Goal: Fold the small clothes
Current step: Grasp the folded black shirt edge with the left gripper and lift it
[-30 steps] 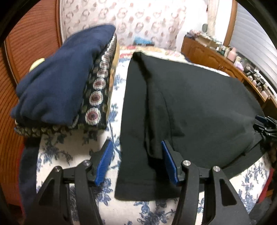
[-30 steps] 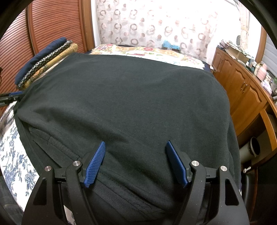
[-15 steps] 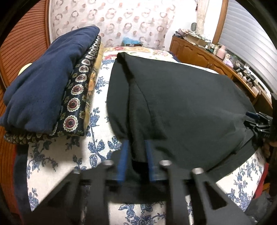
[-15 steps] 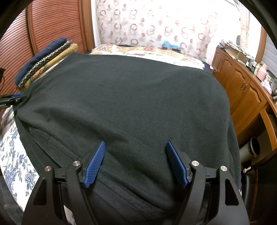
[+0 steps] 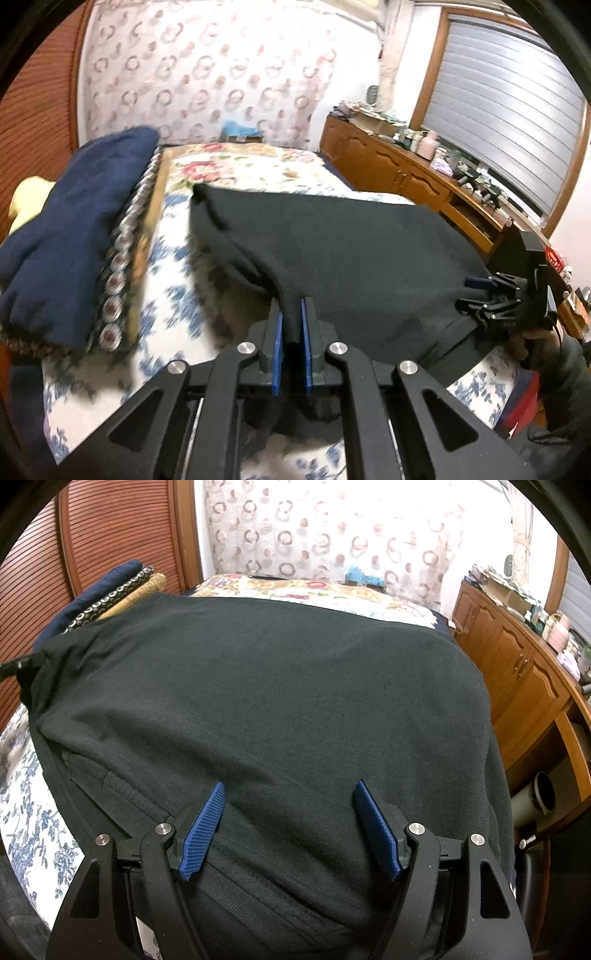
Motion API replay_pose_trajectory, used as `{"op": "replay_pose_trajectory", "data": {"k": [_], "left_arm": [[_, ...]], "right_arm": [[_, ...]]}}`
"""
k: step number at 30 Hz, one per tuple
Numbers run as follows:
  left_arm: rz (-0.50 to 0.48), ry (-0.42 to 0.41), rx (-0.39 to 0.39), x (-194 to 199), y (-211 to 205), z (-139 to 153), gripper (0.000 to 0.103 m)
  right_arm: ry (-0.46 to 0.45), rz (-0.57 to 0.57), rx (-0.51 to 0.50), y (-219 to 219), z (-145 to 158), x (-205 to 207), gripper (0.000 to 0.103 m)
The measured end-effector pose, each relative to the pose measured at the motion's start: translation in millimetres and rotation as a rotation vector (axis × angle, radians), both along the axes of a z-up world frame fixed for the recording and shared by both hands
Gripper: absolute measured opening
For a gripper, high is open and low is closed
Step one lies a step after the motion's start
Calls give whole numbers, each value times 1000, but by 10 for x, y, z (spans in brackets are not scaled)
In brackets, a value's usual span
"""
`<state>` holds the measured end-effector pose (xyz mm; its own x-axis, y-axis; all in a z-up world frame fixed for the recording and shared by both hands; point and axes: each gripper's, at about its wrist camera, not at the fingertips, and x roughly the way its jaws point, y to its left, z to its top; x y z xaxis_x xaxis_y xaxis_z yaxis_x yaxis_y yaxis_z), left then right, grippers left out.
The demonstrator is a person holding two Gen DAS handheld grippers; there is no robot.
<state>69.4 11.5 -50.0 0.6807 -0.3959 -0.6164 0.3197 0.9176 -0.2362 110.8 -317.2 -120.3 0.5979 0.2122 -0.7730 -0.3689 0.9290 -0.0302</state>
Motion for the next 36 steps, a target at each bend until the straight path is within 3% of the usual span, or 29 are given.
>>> {"op": "replay_pose_trajectory", "data": {"k": [3, 12, 21, 30, 32, 34, 36], "left_arm": [[-37, -22, 0, 80, -130, 90, 6], [-179, -82, -3, 272, -829, 421, 6], [-318, -106, -5, 473, -1552, 671, 6], [-440, -160, 3, 244, -2089, 980, 6], [-454, -152, -2, 229, -2124, 984, 9], [-473, -146, 4, 208, -2132, 952, 24], [-463, -146, 24, 204, -2112, 901, 33]], "right_arm": [[-50, 15, 29, -64, 152, -78, 74], [-150, -76, 50, -432, 548, -328, 74], [-168, -153, 76, -809, 609, -480, 74], [-196, -189, 100, -982, 674, -604, 74], [-203, -190, 110, -986, 701, -609, 74], [-204, -186, 116, -971, 699, -613, 74], [-198, -181, 116, -961, 674, -592, 74]]}}
